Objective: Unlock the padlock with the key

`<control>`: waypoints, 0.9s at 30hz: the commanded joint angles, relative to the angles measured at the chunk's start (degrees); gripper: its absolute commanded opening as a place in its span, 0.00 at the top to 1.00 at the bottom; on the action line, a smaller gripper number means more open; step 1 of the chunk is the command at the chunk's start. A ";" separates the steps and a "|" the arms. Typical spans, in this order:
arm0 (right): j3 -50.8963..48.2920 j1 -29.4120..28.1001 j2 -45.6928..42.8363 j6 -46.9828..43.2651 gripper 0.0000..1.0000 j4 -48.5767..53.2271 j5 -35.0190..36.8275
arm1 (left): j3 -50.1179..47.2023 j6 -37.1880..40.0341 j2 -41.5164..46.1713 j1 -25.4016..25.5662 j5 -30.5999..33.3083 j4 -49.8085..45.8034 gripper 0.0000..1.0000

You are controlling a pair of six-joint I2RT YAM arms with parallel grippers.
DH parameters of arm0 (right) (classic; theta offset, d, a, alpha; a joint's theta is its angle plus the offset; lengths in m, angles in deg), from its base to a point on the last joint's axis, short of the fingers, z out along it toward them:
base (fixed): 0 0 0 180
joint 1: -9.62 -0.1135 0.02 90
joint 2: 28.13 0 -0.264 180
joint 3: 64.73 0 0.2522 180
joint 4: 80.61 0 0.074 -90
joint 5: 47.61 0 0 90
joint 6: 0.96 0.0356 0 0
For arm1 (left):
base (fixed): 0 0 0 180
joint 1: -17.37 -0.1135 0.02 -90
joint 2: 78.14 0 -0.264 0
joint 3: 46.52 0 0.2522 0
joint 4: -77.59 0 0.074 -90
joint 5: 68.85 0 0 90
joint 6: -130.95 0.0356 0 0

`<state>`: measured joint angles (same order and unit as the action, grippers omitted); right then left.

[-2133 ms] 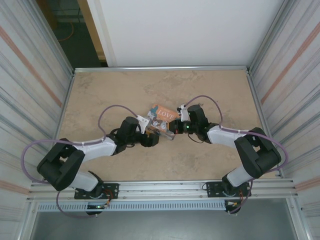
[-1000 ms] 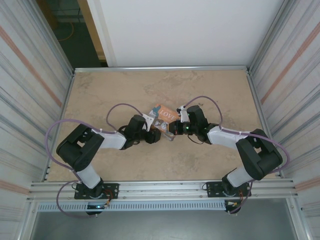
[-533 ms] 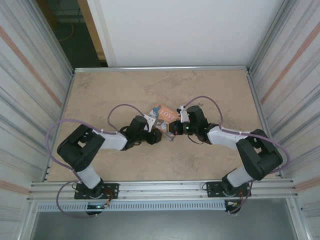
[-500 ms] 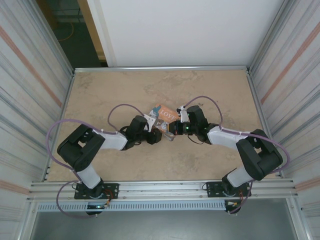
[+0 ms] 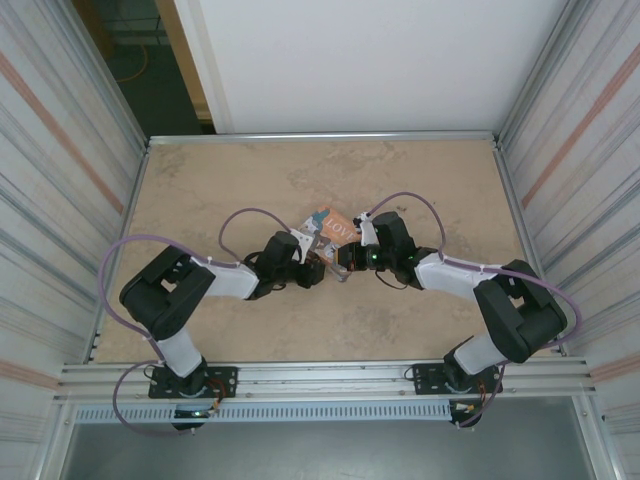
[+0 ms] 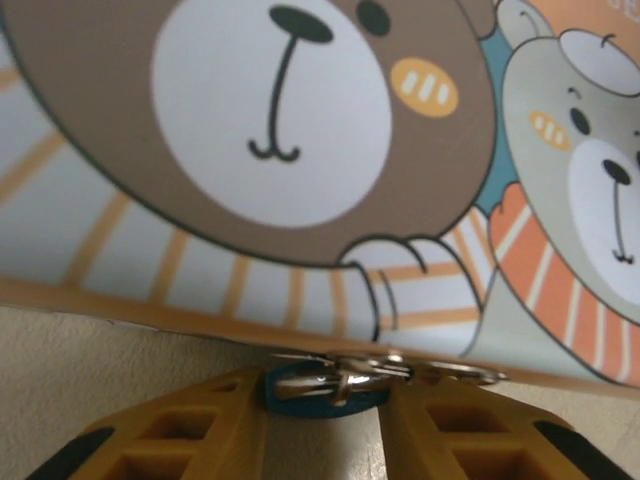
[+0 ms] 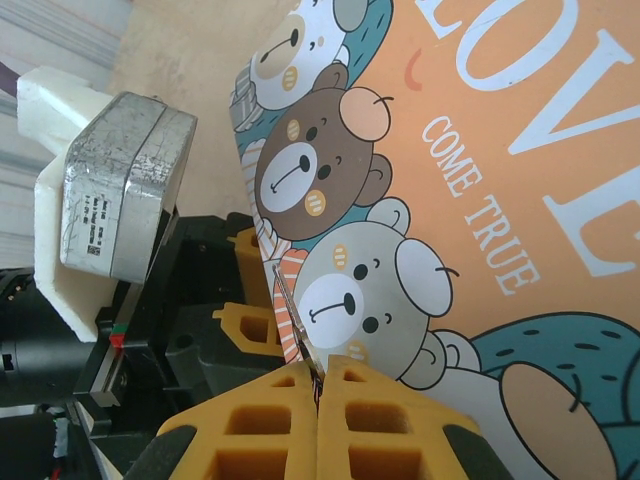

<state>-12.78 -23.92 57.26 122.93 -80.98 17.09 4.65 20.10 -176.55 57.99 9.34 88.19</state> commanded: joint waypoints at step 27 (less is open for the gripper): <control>-10.66 -7.64 -34.35 -6.00 1.00 14.58 12.81 | 1.95 -12.83 20.98 1.21 -6.79 -17.21 0.85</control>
<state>-20.97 -29.67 26.59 118.32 -68.63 25.24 4.74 10.99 -158.63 58.77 5.05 73.17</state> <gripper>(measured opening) 0.055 0.238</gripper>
